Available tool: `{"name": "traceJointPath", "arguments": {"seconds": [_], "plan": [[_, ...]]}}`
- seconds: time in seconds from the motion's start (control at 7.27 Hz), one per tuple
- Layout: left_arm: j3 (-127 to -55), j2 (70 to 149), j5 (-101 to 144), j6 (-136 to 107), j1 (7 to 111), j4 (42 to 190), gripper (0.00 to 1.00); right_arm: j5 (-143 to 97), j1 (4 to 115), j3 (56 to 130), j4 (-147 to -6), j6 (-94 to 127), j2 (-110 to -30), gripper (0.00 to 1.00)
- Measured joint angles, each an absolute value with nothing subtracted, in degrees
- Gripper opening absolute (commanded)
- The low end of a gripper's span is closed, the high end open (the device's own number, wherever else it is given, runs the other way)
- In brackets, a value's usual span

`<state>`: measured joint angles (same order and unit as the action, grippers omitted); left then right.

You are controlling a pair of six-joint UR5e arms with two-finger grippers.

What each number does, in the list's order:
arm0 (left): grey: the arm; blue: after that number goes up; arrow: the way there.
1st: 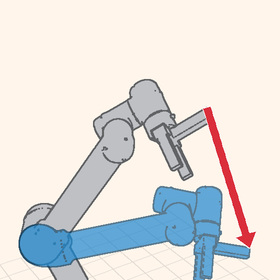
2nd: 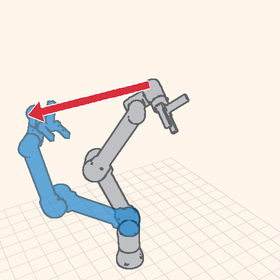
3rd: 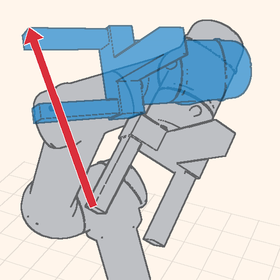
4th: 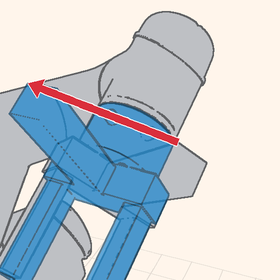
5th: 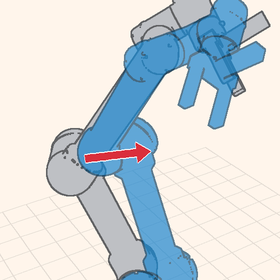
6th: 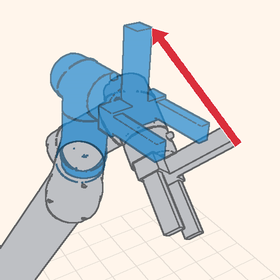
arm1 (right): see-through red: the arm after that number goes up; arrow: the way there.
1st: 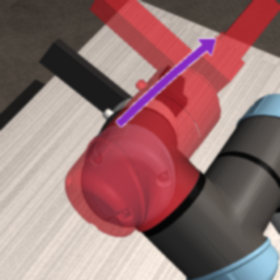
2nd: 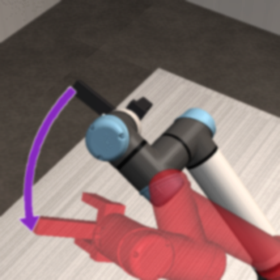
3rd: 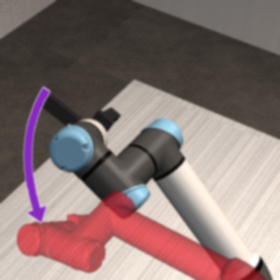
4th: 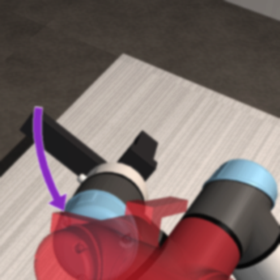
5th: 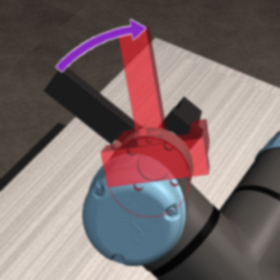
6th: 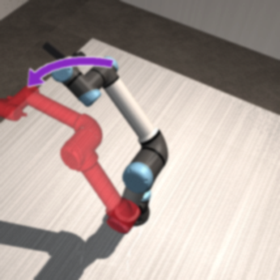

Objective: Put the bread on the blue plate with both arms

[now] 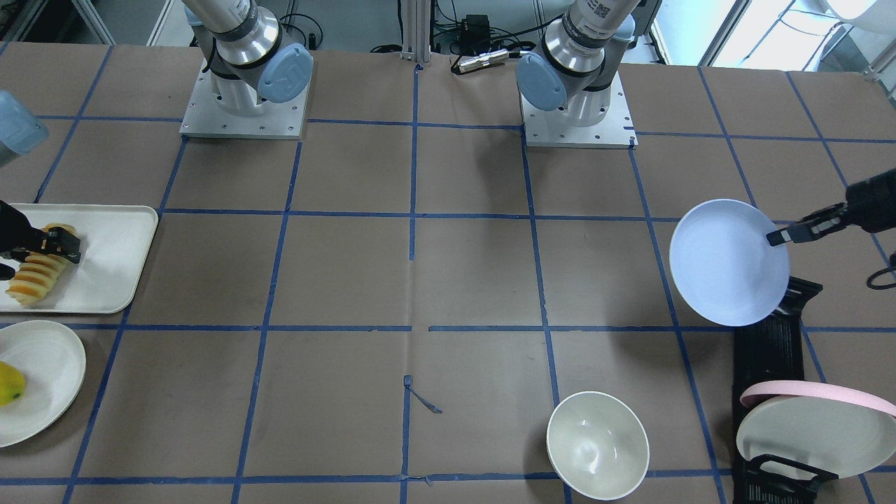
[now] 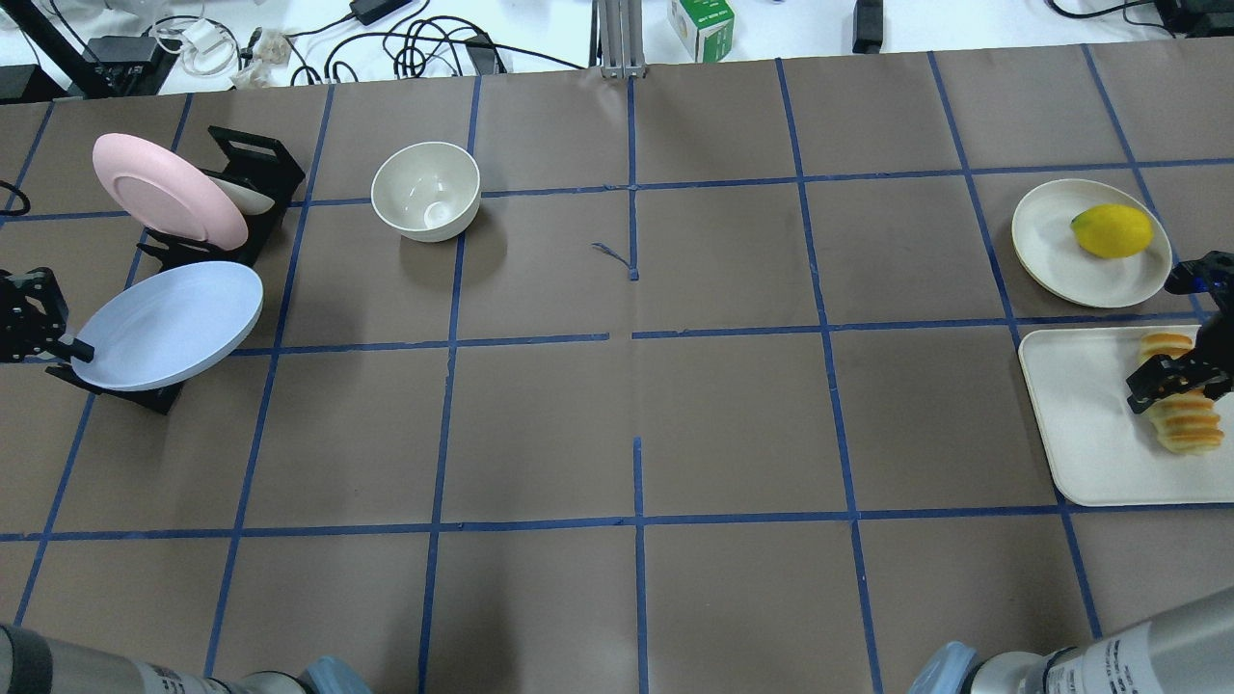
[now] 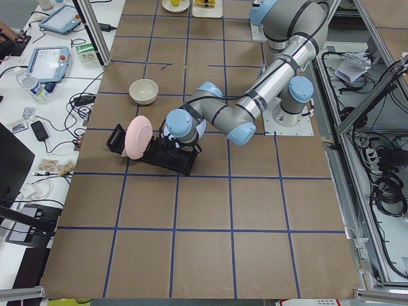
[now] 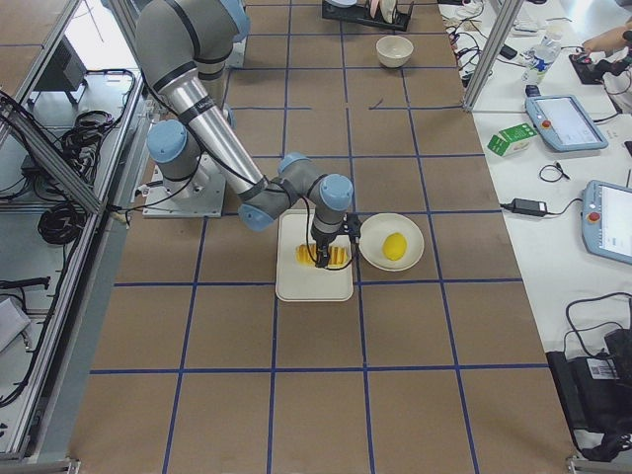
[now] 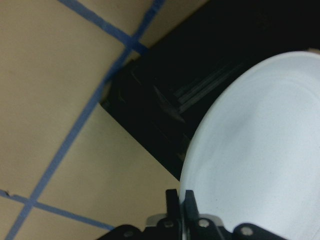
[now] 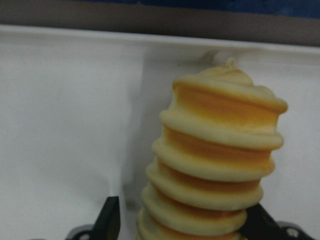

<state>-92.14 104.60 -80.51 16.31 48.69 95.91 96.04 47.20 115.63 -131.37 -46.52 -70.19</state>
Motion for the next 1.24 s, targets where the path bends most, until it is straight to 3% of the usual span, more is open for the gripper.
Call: {"name": "traceJointPath", "arguments": {"seconds": [0.28,0.41,0.83,1.24], "plan": [[-97.7,99.4,-76.3,13.5,57.5,96.1,0.00,95.6,47.2,115.3,-131.3,-46.5,-70.2,0.10],[-100.2,97.3,-74.6,11.0,62.1,93.8,0.00,95.6,47.2,115.2,-131.0,-46.3,-70.4,0.00],[-107.7,95.6,-73.8,-3.6,78.4,73.4,0.00,95.3,48.0,114.6,-129.9,-46.0,-74.2,0.00],[-113.9,99.2,-73.8,-20.7,92.6,52.0,0.00,95.2,55.2,113.7,-127.4,-44.5,-80.0,0.00]]}}
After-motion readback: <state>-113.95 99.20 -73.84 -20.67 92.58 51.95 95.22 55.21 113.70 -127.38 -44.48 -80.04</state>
